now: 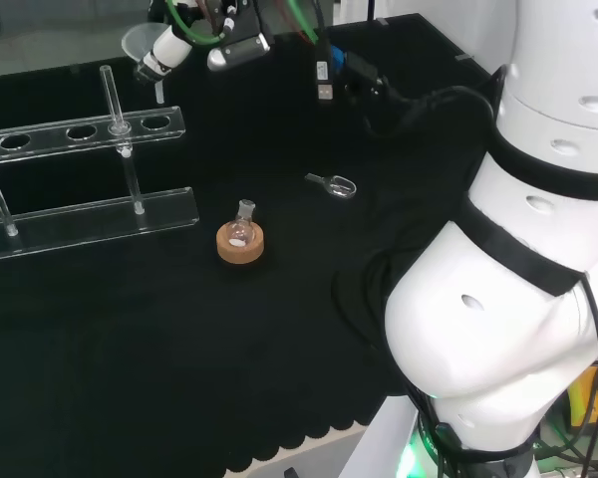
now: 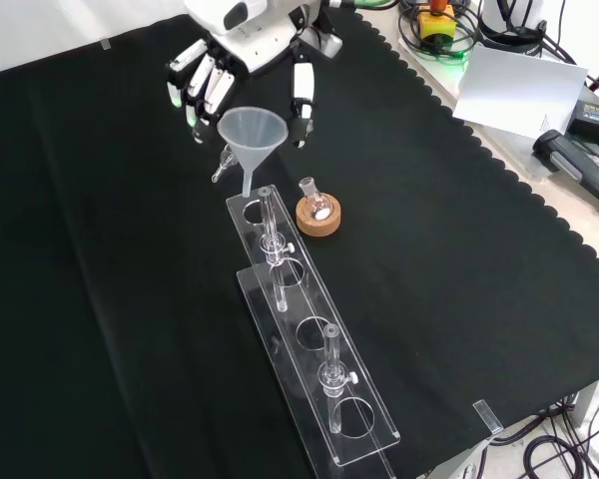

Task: Put the funnel back on the funnel stand.

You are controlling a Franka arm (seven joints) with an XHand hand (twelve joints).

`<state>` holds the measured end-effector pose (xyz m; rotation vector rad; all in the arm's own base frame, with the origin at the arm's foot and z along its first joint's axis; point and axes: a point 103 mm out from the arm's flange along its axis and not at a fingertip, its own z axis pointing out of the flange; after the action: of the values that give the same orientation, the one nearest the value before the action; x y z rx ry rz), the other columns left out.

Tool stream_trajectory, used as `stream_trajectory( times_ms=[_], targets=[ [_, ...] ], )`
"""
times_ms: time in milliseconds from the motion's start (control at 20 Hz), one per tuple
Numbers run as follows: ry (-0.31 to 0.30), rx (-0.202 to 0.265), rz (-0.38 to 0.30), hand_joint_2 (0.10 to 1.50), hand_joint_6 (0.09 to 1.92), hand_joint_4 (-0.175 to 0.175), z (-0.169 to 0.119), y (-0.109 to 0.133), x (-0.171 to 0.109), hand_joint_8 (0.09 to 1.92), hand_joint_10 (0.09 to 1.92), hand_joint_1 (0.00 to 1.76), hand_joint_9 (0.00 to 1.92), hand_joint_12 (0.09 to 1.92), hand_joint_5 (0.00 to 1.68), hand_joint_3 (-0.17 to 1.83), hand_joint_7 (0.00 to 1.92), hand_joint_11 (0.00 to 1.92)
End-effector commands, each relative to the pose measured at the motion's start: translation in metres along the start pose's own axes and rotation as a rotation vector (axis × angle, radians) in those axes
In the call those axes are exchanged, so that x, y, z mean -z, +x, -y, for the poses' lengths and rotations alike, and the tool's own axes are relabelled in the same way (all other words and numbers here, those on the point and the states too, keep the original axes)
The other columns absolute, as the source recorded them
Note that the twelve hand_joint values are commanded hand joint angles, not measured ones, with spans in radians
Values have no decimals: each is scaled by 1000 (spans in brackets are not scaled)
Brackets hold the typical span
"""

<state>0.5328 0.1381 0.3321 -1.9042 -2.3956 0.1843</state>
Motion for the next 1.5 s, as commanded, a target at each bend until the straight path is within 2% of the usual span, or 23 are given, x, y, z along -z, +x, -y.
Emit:
stream_trajectory(
  times_ms=[50, 450, 950, 1500],
  targets=[
    [19, 20, -9, 729, 87, 27, -9, 8, -8, 242, 569, 749, 554, 1215, 755, 62, 1013, 0],
    [41, 35, -23, 728, 87, 27, -14, 13, -22, 237, 564, 750, 557, 1219, 756, 63, 1016, 0],
    [39, 8, 13, 729, 87, 26, -18, 2, -21, 231, 559, 751, 561, 1222, 757, 66, 1019, 0],
    [76, 11, 6, 728, 87, 26, -14, -4, -35, 225, 554, 752, 563, 1224, 758, 69, 1021, 0]
  ],
)
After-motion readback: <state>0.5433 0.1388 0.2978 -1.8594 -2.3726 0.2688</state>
